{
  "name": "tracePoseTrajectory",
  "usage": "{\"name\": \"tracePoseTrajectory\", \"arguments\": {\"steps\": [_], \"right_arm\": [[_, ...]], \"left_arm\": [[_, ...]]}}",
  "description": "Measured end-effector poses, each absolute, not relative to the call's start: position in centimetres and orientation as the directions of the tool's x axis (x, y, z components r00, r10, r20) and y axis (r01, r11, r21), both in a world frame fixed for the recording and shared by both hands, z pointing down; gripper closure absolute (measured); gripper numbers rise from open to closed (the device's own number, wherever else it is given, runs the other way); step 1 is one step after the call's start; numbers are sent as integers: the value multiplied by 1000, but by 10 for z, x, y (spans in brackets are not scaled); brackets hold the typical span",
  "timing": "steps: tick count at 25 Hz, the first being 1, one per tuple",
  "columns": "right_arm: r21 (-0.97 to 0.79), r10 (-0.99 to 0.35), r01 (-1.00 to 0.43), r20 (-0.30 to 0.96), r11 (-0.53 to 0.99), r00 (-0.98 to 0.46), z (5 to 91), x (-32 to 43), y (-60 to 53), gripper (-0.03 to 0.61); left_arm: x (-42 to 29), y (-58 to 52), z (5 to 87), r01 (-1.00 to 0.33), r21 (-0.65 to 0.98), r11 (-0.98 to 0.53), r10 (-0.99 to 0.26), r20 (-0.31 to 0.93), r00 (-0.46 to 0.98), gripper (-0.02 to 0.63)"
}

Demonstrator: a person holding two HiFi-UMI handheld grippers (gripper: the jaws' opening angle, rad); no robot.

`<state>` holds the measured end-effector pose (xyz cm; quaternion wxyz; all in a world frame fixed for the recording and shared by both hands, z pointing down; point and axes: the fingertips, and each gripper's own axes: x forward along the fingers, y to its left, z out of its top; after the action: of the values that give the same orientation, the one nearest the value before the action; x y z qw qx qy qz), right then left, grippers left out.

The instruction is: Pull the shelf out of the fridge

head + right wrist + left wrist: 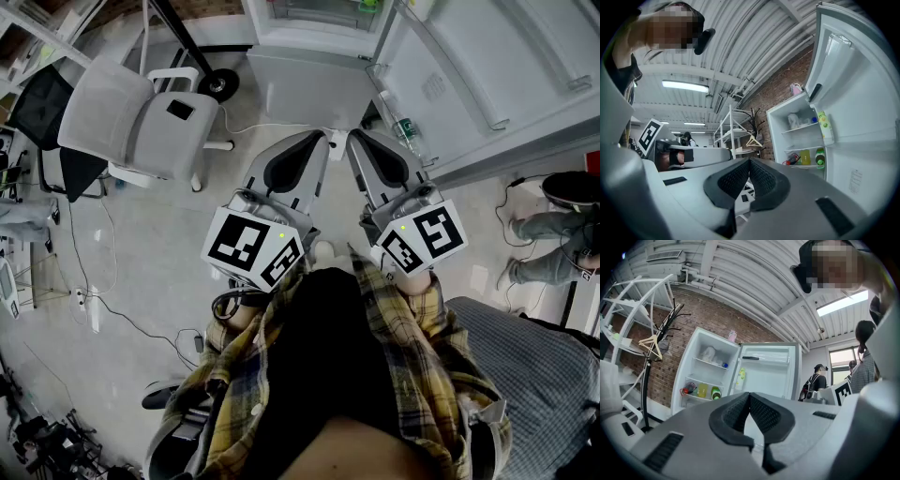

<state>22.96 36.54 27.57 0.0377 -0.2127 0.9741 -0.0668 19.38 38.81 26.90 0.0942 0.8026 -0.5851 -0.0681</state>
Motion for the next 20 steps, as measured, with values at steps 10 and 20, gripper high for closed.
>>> {"name": "tracePoseTrajectory", "arguments": {"steps": [10, 20], "right_arm": [[-168, -424, -410, -56, 897, -904, 280, 239, 362, 558], [-203, -400, -381, -64, 902, -914, 291, 265, 364, 558]], "left_arm": [[197, 385, 272, -931, 236, -278, -959, -4, 285, 611], [206, 388, 281, -944, 252, -215, -975, -7, 221, 611]]}}
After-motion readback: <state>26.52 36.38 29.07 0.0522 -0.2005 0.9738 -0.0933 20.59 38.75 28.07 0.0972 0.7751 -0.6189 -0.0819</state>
